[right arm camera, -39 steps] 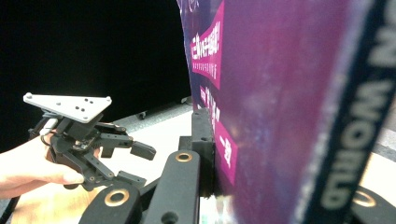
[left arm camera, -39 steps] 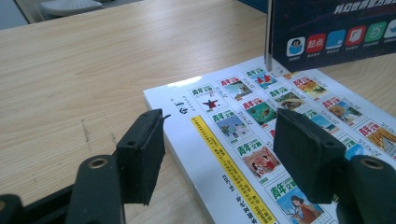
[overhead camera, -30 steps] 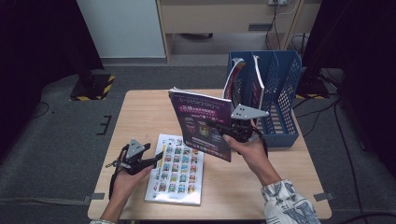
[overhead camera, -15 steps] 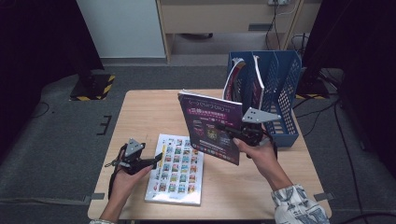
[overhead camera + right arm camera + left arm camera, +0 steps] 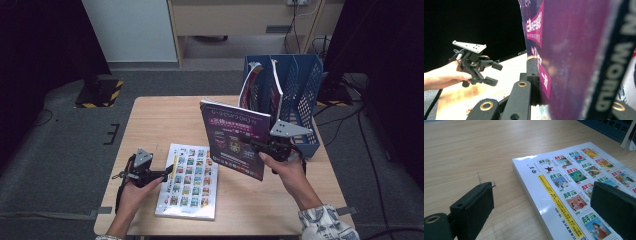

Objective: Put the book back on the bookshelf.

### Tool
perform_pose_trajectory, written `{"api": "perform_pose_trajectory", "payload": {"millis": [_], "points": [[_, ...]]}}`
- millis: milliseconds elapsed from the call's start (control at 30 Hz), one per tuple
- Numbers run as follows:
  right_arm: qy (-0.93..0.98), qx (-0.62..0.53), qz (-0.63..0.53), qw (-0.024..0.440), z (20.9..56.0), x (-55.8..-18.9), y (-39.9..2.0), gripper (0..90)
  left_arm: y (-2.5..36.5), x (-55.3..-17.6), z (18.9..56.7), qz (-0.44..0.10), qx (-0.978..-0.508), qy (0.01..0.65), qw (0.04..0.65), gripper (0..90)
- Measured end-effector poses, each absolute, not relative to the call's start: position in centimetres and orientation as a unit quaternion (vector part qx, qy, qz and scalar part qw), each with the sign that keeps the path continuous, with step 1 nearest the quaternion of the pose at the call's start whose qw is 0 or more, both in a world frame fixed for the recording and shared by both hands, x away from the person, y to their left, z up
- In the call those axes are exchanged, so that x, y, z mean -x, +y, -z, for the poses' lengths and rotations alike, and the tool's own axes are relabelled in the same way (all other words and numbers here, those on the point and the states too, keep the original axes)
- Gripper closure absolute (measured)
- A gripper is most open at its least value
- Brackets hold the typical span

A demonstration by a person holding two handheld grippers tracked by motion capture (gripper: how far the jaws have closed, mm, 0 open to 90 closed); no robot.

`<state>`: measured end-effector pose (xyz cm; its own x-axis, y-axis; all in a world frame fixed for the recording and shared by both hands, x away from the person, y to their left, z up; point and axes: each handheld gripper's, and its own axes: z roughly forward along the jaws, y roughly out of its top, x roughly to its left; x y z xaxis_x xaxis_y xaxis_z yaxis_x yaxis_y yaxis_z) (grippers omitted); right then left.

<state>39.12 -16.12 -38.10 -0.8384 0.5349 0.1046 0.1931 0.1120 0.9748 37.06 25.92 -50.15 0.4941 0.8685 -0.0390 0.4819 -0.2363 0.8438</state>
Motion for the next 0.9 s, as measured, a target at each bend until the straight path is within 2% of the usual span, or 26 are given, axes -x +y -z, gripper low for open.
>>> {"api": "perform_pose_trajectory", "payload": {"millis": [900], "points": [[0.722,-0.273,-0.616,0.155,38.8,-36.9,-21.5,84.2,26.2,-37.0,50.1,-0.234,-0.756,0.446,0.418,4.5]]}}
